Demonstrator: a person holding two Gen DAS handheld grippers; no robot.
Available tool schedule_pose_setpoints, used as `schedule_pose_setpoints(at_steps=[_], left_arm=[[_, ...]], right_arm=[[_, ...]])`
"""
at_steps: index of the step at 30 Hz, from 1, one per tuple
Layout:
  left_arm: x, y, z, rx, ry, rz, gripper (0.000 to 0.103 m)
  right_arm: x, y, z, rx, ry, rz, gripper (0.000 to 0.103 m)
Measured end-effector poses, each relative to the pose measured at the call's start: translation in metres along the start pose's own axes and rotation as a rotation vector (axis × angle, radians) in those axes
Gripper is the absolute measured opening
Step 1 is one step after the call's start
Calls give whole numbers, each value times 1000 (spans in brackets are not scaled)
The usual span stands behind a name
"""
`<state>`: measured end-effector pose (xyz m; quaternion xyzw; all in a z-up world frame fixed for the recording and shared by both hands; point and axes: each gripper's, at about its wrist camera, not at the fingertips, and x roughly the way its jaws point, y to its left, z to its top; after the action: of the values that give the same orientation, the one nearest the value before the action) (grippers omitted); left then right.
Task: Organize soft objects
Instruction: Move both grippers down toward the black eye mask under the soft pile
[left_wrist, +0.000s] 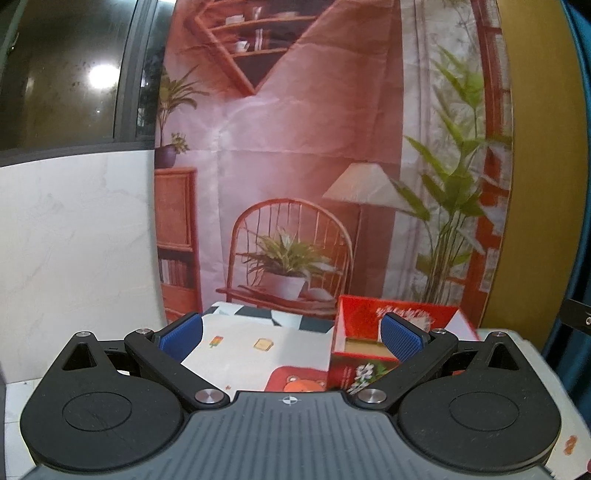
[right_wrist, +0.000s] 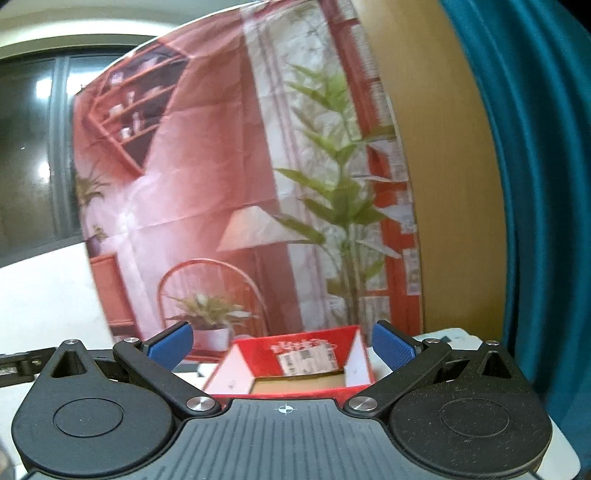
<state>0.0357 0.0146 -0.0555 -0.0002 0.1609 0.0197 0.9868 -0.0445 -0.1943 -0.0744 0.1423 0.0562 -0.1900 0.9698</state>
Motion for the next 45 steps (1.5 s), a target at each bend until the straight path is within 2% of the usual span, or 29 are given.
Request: schedule_pose_setpoints(at_steps=[3,6,12,14,17,21,24,29,32,42,45], left_arm=[[13,-1,-13,33,14,1,103],[25,0,-27,51,32,-20,103],[38,8,-58,41,32,-124,103],[42,9,-68,48,32,-144,103],[55,7,-83,67,91,-158,103],[75,21,-97,-13,183,-186,103],[88,31,-108,-77,251,-207,103],[116,34,-134,-88,417,-237,101],[127,34,-147,-93,480,-259,100],[130,26,-159,-78,507,-265,100],[131,18,-162,-57,538,-290,100]], right_arm=[[16,-6,-17,7,29,-28,103],[28,-12,-36,10,71,0,103],[41,-24,-71,-5,75,79,103],[42,-27,-80,-15,70,61,103],[42,-24,-97,-74,71,-2,103],[46,-19,-122,-175,130,34,103],[51,-18,-134,-165,182,63,103],[58,-17,-143,-145,239,79,103],[61,-16,-151,-142,283,91,103],[73,-20,-168,-126,381,101,103],[77,-24,-174,-110,421,78,103]])
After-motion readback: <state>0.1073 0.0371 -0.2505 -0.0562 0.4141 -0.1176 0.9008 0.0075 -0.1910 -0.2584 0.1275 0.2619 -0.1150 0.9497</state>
